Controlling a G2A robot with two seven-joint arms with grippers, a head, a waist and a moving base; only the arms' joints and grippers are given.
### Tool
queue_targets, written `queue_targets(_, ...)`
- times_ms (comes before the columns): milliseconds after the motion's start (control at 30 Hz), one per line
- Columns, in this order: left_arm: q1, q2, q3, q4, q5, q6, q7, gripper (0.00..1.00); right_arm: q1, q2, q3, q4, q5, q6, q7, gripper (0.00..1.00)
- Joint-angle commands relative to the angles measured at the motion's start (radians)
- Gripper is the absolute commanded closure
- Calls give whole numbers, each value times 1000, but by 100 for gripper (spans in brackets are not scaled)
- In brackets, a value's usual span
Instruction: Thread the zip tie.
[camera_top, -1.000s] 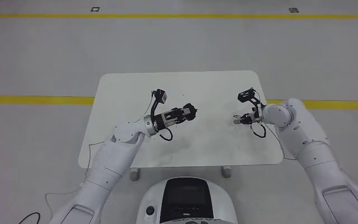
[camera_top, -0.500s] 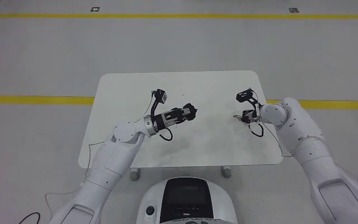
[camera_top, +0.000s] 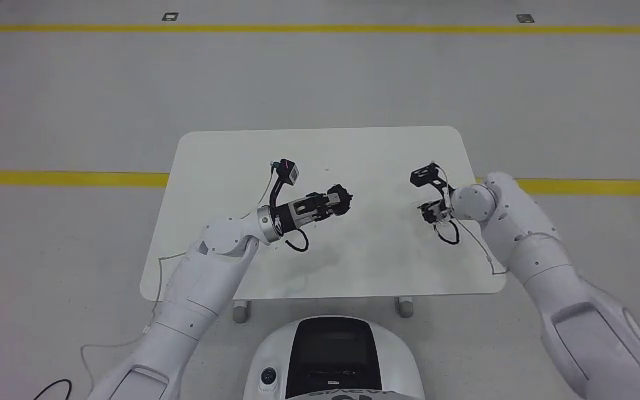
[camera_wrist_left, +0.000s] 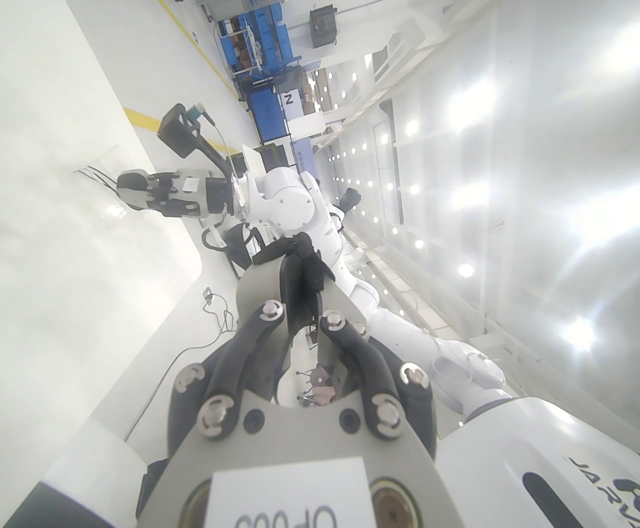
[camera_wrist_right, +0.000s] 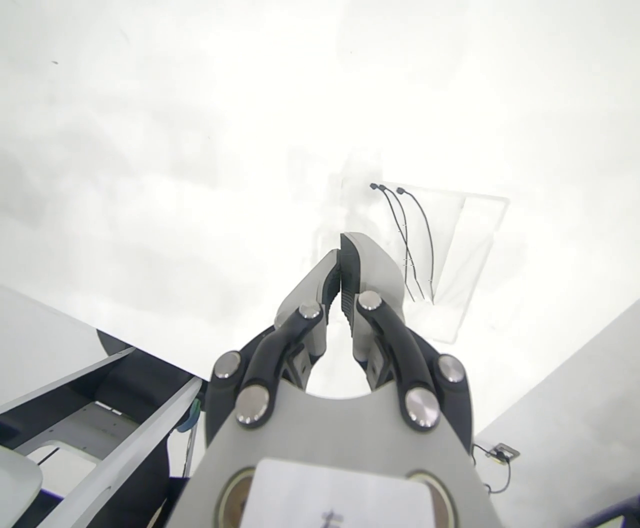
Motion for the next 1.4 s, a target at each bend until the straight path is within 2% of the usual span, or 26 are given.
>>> queue_targets(0,0,0,0,0,0,0,0,100,8,-7,-12,15,5,-1,3,100)
queue_targets(167,0,0,0,0,0,0,0,100,24,-23,-45,39,38,-1,14,100)
queue_targets(367,0,0,0,0,0,0,0,100,43,-23,-56,77,12,-1,-26,100)
queue_targets(533,0,0,0,0,0,0,0,100,46,-22,-55,84,-23,13,-43,90)
queue_targets(700,0,0,0,0,0,0,0,100,44,-24,-54,95,-32,10,-52,93)
queue_targets(900,0,0,0,0,0,0,0,100,52,-32,-58,126,-32,6,-65,92)
queue_targets(1133,0,0,0,0,0,0,0,100,60,-45,-71,157,-59,35,-94,93)
queue_targets(1367,0,0,0,0,0,0,0,100,66,-59,-87,181,-76,52,-113,90)
